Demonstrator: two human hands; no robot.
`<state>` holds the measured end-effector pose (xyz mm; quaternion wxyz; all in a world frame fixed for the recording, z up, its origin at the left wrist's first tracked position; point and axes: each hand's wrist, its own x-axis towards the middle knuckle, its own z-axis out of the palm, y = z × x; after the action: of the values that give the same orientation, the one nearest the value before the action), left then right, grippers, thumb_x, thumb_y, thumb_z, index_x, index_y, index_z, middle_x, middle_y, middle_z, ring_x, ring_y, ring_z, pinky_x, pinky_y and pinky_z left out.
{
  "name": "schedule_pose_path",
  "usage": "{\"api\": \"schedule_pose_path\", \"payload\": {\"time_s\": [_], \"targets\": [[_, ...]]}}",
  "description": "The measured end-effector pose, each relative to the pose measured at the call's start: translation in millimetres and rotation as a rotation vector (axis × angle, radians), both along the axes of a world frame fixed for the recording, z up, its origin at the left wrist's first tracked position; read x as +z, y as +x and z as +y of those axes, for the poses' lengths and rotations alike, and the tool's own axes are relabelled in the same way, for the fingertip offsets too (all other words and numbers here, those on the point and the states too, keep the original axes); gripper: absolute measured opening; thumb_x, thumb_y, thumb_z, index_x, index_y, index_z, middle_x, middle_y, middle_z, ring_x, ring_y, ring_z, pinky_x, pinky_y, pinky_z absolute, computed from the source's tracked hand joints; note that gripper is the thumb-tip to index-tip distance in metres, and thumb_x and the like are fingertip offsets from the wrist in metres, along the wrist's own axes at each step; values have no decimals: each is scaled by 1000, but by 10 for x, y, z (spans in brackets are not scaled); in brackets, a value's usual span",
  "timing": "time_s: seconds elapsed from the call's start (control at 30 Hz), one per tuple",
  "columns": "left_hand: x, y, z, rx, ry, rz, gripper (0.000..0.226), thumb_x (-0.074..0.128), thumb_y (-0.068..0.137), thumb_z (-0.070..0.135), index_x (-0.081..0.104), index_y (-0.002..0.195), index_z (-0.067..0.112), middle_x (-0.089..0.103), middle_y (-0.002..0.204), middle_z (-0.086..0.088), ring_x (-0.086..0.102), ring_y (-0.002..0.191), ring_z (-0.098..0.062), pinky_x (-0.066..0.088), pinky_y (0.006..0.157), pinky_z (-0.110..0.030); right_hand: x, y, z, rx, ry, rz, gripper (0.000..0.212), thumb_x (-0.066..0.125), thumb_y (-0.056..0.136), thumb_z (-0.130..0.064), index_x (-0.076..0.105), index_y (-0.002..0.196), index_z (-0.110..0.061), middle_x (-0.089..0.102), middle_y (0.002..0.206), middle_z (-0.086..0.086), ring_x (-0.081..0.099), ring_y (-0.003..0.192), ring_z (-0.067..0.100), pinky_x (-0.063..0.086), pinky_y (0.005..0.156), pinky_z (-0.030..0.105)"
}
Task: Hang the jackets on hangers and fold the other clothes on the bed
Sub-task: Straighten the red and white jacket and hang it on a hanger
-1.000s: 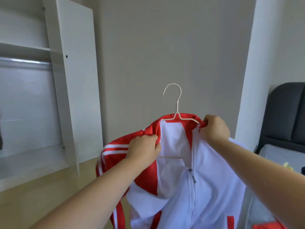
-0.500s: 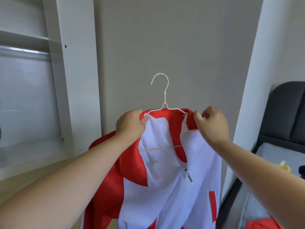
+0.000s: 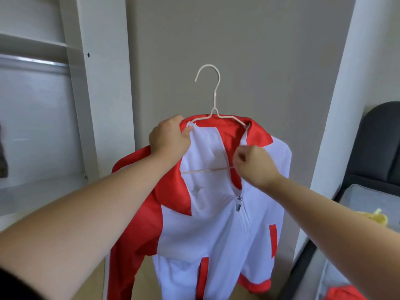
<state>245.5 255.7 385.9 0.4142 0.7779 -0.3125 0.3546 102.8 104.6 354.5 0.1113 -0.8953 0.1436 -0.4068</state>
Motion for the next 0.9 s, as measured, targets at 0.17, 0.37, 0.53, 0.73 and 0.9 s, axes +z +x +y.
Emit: {"api": "schedule_pose_path", "payload": {"time_s": [0.17,0.37,0.53,0.73,0.9], "targets": [[91,53,-61,39,-50,112,23,56,91,33,58,85,11,65,93,-13,58,87,-37,32,65,-30,-482,18,164,8,-376,872,43,63,83,-23,51,125,-21,51,128,0,42,122,23,28,107,36],[190,99,-156,95,-138,299,23,53,93,32,59,95,9,64,103,-13,58,93,-35,34,68,-30,-431,122,447,69,119,-52,13,44,74,-3,54,74,-12,61,74,14,57,73,32,40,66,38],[212,57,-246,43,-243,457,27,51,93,31,60,105,8,63,115,-14,57,106,-37,44,84,-36,-875,121,845,377,330,428,33,46,95,-8,53,63,-8,49,62,9,43,63,13,33,60,28],[109,18,-381,-139,-74,390,19,54,92,28,65,93,12,67,95,-11,60,92,-34,46,76,-33,-949,384,598,256,248,551,27,42,95,-19,61,84,-3,64,101,22,60,95,31,41,80,30],[85,90,-339,-104,191,191,24,58,90,31,51,72,17,63,84,-8,59,87,-33,38,64,-30,-815,314,99,111,216,580,25,46,84,-1,67,97,-2,67,108,14,58,95,23,38,75,20]]}}
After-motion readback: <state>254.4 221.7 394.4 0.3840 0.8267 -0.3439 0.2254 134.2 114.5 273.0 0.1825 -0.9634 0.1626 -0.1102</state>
